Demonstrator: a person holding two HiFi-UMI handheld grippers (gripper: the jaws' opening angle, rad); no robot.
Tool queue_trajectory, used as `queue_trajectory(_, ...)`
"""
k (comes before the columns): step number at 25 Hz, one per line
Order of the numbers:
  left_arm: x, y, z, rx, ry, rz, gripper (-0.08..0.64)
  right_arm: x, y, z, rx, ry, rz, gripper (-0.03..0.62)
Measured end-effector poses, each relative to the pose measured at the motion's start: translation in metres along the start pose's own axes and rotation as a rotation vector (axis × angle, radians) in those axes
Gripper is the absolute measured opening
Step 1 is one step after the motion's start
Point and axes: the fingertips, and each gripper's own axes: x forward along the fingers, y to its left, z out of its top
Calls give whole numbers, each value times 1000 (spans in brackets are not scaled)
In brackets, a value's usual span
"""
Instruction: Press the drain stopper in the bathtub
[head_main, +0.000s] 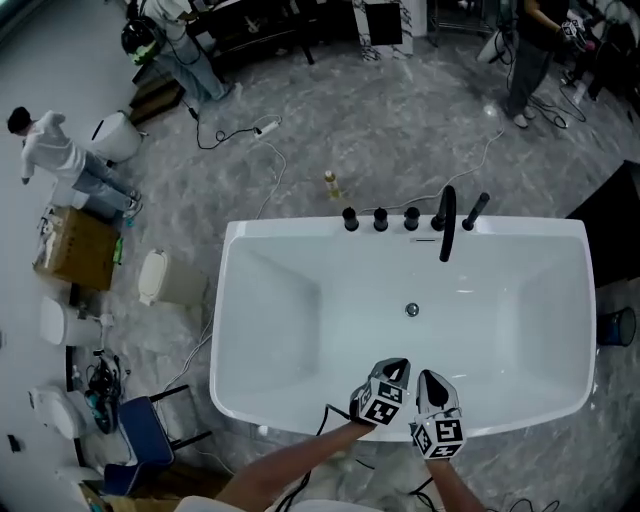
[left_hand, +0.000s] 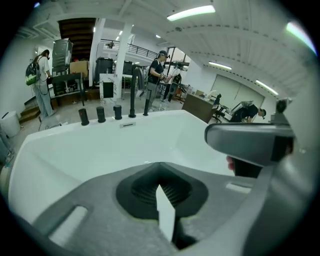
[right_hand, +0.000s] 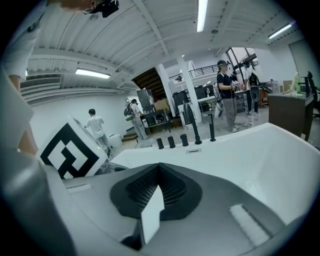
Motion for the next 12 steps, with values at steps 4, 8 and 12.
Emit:
queue_trajectory(4,-67,-3,23,-24,-60,-13,-2,-24,38,46,-9,-59,11,3)
queue_trajectory(8,-133,-5,50,-85,-126,-24,-2,-46,70,94,-16,-121,24,3)
queue_trajectory(12,-186,-3,59,-101,-175,-36,-2,-52,111,127,-25,-191,59,3)
